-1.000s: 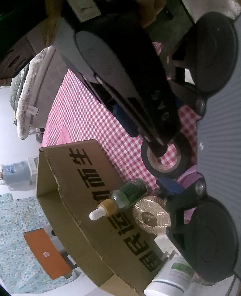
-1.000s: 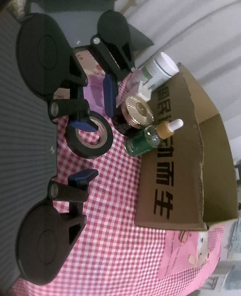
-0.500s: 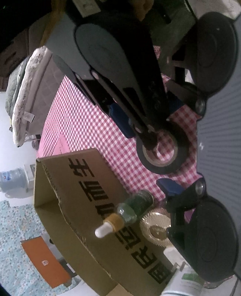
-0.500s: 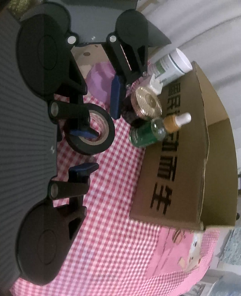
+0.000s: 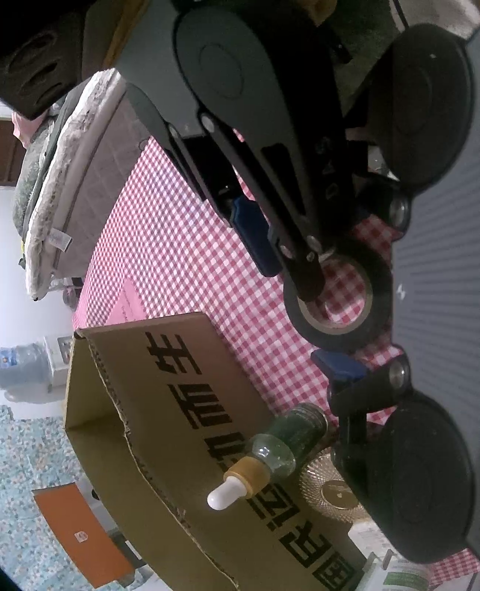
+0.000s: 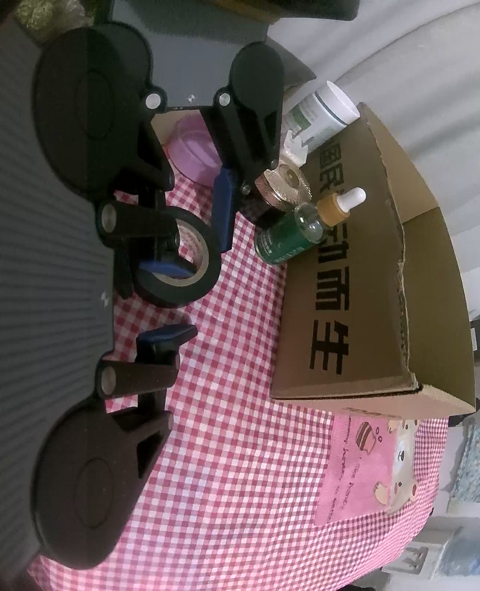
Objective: Organize rigid objects
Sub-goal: 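Close the right gripper on the rim of the tape roll, then lift the tape roll with the right gripper and carry it into the box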
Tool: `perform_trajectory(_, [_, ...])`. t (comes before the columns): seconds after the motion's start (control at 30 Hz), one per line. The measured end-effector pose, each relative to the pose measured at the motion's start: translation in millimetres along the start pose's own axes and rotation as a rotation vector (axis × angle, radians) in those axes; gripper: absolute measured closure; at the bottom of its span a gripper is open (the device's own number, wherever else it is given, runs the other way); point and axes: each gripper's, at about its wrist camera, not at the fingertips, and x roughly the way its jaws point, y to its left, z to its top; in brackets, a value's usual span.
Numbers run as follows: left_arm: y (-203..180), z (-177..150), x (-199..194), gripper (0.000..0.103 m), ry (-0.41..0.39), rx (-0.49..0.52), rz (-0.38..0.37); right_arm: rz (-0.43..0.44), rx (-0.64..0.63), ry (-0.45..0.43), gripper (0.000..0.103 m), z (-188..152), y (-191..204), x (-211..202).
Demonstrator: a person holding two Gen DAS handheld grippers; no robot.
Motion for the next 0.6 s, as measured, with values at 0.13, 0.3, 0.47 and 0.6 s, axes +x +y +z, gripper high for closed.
perform_trajectory(0.13, [-2, -1, -1, 0.035, -0.015, 0.004, -0.002, 0.015, 0.011, 0.002, 0.081, -2, -1, -1])
perform_trajectory(0.3, [-6, -1, -11, 0.035, -0.051, 0.009, -0.004, 0.027, 0.036, -0.008, 0.083, -5, -1, -9])
perform_trajectory(0.47, [-8, 2, -35, 0.035, -0.115, 0.018, 0.013, 0.019, 0.031, -0.052, 0.083, -2, 8, -30])
perform_trajectory(0.6, [-3, 10, -72, 0.035, -0.200, 0.014, 0.044, 0.020, -0.006, -0.114, 0.082, 11, 25, -57])
